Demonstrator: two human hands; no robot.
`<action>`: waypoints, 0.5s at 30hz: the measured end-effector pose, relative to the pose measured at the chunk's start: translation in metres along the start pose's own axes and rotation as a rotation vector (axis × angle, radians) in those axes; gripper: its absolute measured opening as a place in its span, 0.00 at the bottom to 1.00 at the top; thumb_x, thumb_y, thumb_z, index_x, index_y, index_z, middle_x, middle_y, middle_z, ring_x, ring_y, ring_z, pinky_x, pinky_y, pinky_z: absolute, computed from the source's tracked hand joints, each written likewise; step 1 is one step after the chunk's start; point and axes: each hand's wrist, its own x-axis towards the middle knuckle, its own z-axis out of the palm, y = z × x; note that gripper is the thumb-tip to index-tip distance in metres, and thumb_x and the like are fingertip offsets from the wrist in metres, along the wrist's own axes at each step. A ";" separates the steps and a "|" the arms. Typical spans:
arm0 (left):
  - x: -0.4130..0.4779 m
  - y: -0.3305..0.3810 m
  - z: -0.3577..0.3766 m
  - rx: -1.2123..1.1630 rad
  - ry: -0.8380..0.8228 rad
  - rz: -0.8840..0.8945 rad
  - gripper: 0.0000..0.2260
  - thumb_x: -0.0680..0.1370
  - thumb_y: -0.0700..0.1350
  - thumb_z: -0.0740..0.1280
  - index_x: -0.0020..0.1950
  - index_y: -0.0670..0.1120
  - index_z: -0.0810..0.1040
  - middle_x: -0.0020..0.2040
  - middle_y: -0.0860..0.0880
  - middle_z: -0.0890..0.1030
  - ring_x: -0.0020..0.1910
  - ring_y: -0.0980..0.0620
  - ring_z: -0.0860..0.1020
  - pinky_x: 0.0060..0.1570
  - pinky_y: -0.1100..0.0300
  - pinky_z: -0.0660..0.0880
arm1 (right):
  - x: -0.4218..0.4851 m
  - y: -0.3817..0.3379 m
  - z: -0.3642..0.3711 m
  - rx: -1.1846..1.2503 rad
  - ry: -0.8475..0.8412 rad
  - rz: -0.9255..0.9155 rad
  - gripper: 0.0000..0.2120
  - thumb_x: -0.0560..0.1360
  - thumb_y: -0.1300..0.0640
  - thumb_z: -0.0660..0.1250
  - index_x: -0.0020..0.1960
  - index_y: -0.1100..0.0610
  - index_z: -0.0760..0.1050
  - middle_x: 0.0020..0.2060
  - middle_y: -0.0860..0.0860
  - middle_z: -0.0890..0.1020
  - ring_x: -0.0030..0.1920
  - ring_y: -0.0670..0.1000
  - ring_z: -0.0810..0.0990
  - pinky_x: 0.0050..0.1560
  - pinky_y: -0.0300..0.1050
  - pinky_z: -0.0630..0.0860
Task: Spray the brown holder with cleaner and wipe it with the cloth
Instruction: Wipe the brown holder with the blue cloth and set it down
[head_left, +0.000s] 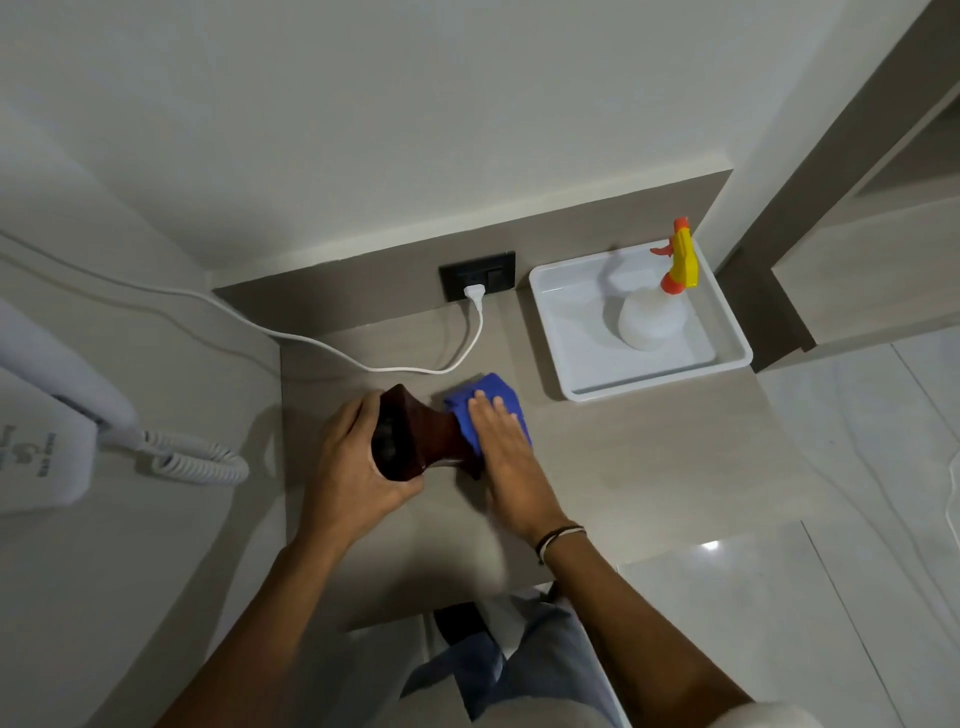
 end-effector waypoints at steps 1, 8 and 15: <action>0.002 0.002 0.000 0.006 -0.008 0.011 0.45 0.62 0.49 0.84 0.77 0.44 0.72 0.69 0.44 0.78 0.67 0.42 0.77 0.65 0.46 0.79 | 0.002 0.006 -0.003 0.010 0.007 0.023 0.41 0.79 0.72 0.63 0.86 0.59 0.49 0.87 0.55 0.51 0.87 0.57 0.45 0.86 0.59 0.50; 0.017 0.006 -0.003 -0.031 -0.007 0.003 0.44 0.61 0.50 0.85 0.76 0.49 0.74 0.68 0.48 0.78 0.66 0.45 0.79 0.66 0.48 0.79 | 0.012 0.017 -0.017 0.636 0.236 0.406 0.30 0.80 0.76 0.56 0.78 0.58 0.72 0.71 0.58 0.80 0.69 0.53 0.79 0.70 0.32 0.74; 0.012 -0.005 -0.004 -0.258 0.038 -0.266 0.35 0.64 0.56 0.84 0.70 0.59 0.77 0.62 0.59 0.83 0.60 0.59 0.81 0.62 0.51 0.80 | 0.003 0.020 -0.020 1.345 0.274 0.766 0.25 0.75 0.72 0.54 0.62 0.57 0.82 0.50 0.63 0.82 0.49 0.63 0.78 0.49 0.56 0.79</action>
